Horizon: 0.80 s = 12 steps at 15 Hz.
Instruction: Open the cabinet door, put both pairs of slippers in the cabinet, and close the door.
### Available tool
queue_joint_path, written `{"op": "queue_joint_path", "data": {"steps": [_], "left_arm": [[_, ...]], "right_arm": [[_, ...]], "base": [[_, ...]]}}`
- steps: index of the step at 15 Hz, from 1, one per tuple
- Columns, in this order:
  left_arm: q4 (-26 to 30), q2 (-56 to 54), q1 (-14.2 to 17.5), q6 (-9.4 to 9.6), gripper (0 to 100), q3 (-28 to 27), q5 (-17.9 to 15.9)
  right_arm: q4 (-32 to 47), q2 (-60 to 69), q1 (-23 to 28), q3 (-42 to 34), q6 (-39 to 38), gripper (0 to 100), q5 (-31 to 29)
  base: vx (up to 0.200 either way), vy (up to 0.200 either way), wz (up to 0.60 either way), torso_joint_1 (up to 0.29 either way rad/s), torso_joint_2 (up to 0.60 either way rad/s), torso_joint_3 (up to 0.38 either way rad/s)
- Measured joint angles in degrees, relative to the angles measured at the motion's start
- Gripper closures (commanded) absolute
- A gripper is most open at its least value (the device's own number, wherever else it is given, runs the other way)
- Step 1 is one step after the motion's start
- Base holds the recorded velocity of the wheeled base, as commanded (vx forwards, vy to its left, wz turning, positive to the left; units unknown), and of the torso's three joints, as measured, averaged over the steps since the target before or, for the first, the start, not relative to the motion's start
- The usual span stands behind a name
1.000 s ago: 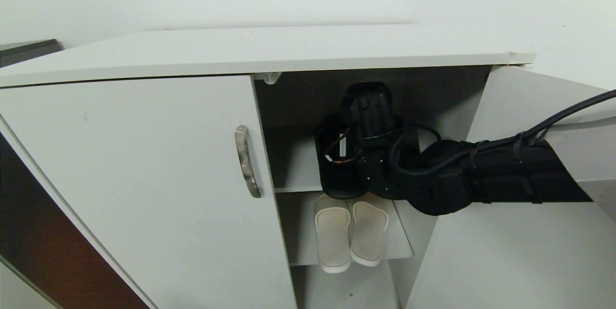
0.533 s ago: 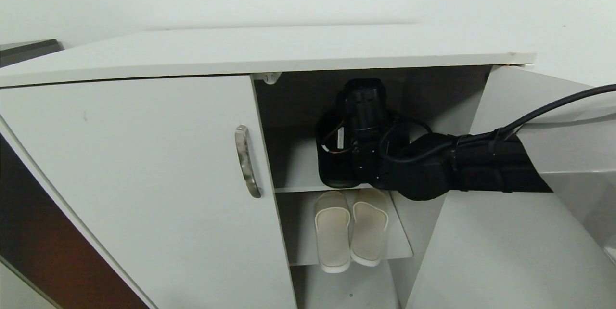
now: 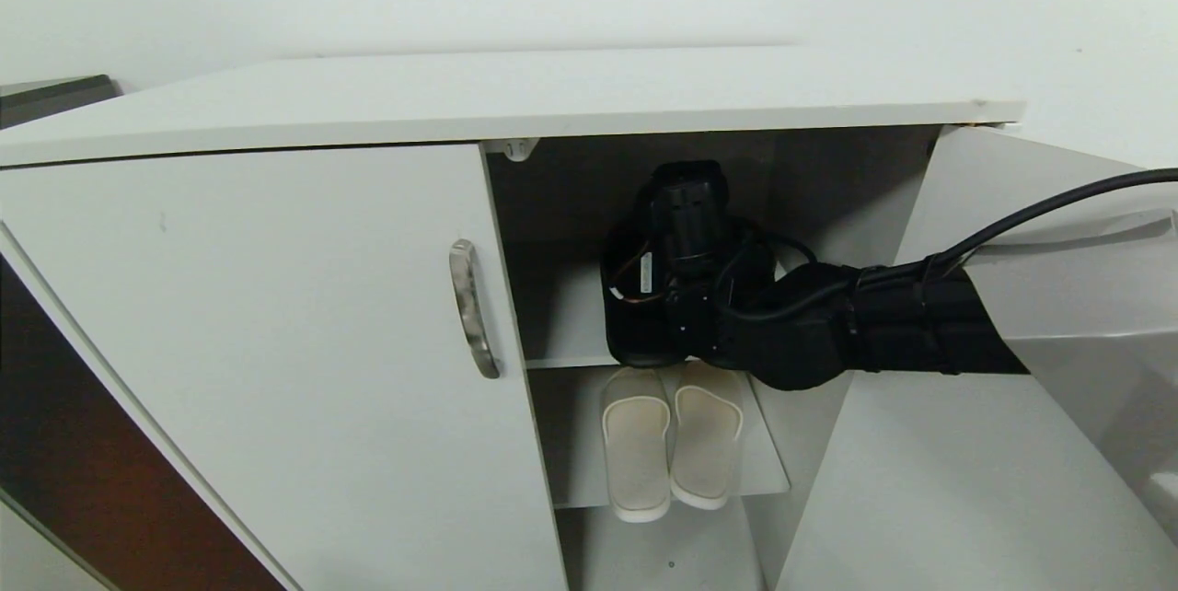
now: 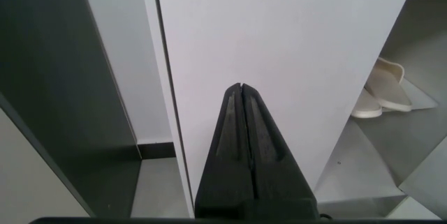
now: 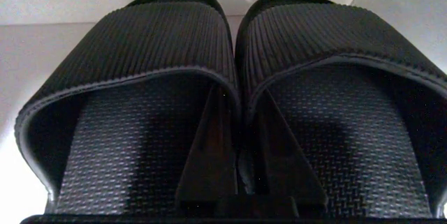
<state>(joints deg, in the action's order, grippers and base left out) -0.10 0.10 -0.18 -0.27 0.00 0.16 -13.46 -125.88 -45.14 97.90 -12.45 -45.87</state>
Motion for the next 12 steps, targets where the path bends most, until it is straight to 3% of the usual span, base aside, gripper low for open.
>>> {"op": "queue_joint_path", "data": {"steps": [6, 12], "left_arm": [[0.02, 0.0, 0.0, -0.05, 100, 0.0, 0.0], [0.02, 0.0, 0.0, -0.06, 100, 0.0, 0.06]], "right_arm": [[-0.11, 0.61, -0.63, -2.15, 0.0, 0, -0.44], [-0.88, 9.98, -5.85, -14.6, -0.44, 0, -2.62]], "base": [[0.0, 0.0, 0.0, 0.0, 0.0, 0.0], [0.0, 0.0, 0.0, 0.0, 0.0, 0.0]]}}
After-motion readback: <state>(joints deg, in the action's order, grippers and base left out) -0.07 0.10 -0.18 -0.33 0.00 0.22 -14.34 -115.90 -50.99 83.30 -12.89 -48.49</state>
